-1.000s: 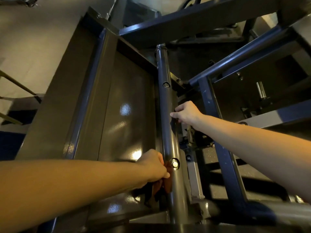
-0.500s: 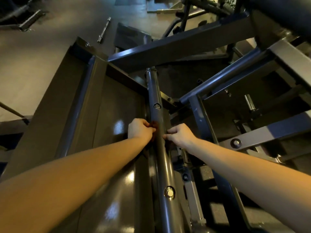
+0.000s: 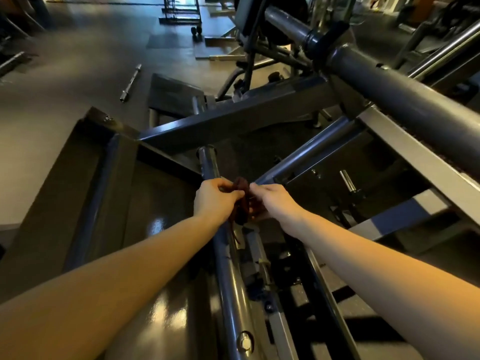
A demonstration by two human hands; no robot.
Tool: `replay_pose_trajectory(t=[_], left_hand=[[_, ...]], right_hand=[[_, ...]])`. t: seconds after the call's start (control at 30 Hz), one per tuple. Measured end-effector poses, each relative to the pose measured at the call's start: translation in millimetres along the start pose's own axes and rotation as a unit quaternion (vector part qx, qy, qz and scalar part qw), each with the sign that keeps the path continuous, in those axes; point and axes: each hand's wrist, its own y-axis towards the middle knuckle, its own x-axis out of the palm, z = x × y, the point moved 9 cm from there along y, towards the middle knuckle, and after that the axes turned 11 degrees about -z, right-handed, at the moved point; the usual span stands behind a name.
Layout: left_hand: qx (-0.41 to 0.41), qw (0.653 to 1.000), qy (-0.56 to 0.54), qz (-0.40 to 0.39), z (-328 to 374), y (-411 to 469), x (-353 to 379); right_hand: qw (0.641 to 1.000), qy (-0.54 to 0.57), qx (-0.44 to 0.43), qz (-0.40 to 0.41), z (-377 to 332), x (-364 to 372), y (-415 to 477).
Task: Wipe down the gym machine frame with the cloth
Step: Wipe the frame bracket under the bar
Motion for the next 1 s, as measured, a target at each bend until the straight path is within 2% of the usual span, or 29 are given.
replay_pose_trajectory(t=[0.1, 0.2, 0.3, 0.33, 0.4, 0.5, 0.57, 0.6, 0.7, 0.8, 0.9, 1.0], left_hand=[[0.028, 0.998, -0.05, -0.014, 13.2, 2.9, 21.2], [0.045, 0.991, -0.093, -0.08, 16.9, 7.5, 56.1], [0.043, 0.986, -0.087, -0.132, 6.7, 22.3, 77.7], [0.054, 0.987, -0.048, -0.146, 3.0, 27.7, 81.3], [0.088, 0.98, 0.1, -0.151, -4.5, 38.2, 84.2], [0.151, 0.923, 0.338, -0.107, -14.2, 49.7, 86.3], [0.162, 0.888, 0.426, -0.061, -18.5, 53.4, 83.4], [0.157, 0.877, 0.453, -0.034, -20.6, 54.7, 79.2], [0.107, 0.857, 0.504, 0.023, -35.8, 58.2, 63.2], [0.026, 0.874, 0.484, 0.038, -61.2, 62.0, 48.7], [-0.018, 0.892, 0.45, 0.045, -74.7, 66.3, 47.6], [-0.014, 0.881, 0.469, 0.05, -76.0, 67.8, 53.4]], right_hand=[[0.999, 0.042, -0.009, 0.016, -2.8, -14.2, 1.8], [0.995, 0.068, -0.033, 0.064, -3.4, -37.8, -0.9], [0.993, 0.064, 0.0, 0.103, 13.8, -68.3, 6.9], [0.993, 0.031, 0.017, 0.109, 19.5, -79.6, 10.0], [0.989, -0.051, 0.061, 0.127, 32.7, -105.4, 15.2], [0.967, -0.165, 0.102, 0.167, 49.0, -144.8, 12.7], [0.93, -0.274, 0.067, 0.236, 51.9, -169.4, 12.2], [0.919, -0.31, 0.049, 0.239, 57.0, -170.6, 13.4], [0.905, -0.396, 0.047, 0.149, 95.7, -146.1, 28.8], [0.896, -0.432, 0.075, 0.071, 124.9, -124.3, 35.6], [0.891, -0.439, 0.104, 0.046, 127.8, -127.8, 41.1], [0.895, -0.428, 0.087, 0.094, 118.9, -135.0, 57.2]])
